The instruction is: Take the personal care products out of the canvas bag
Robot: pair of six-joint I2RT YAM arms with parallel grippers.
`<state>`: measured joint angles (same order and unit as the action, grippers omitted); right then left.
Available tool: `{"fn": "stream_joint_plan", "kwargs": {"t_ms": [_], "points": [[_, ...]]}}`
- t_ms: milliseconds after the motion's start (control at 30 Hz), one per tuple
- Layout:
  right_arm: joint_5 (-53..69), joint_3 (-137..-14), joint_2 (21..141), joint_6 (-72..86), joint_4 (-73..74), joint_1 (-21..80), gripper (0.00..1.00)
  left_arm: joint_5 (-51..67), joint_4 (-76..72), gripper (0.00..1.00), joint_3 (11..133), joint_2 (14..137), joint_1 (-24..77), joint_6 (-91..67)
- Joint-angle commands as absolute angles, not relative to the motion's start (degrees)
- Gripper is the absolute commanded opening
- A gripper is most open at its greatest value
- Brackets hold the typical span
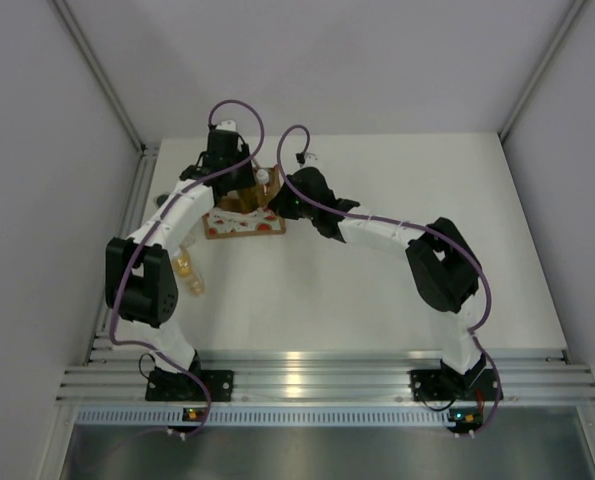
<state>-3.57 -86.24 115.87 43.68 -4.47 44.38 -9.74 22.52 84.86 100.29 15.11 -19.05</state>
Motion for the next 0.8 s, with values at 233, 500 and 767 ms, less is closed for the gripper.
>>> {"fn": "stream_joint_plan", "kwargs": {"t_ms": [233, 500, 767], "points": [[-1.5, -84.9, 115.7, 43.2, 0.5, 43.9, 0.00, -10.2, 19.7, 0.68, 84.6, 104.2, 15.5, -17.5], [-1.3, -84.7, 115.5, 43.2, 0.6, 43.9, 0.00, -11.2, 19.6, 0.58, 84.6, 104.9, 15.6, -17.5], [-1.0, -85.0, 115.8, 43.1, -1.1, 43.9, 0.00, -11.2, 20.4, 0.02, 87.2, 102.9, 15.6, -17.3]]}}
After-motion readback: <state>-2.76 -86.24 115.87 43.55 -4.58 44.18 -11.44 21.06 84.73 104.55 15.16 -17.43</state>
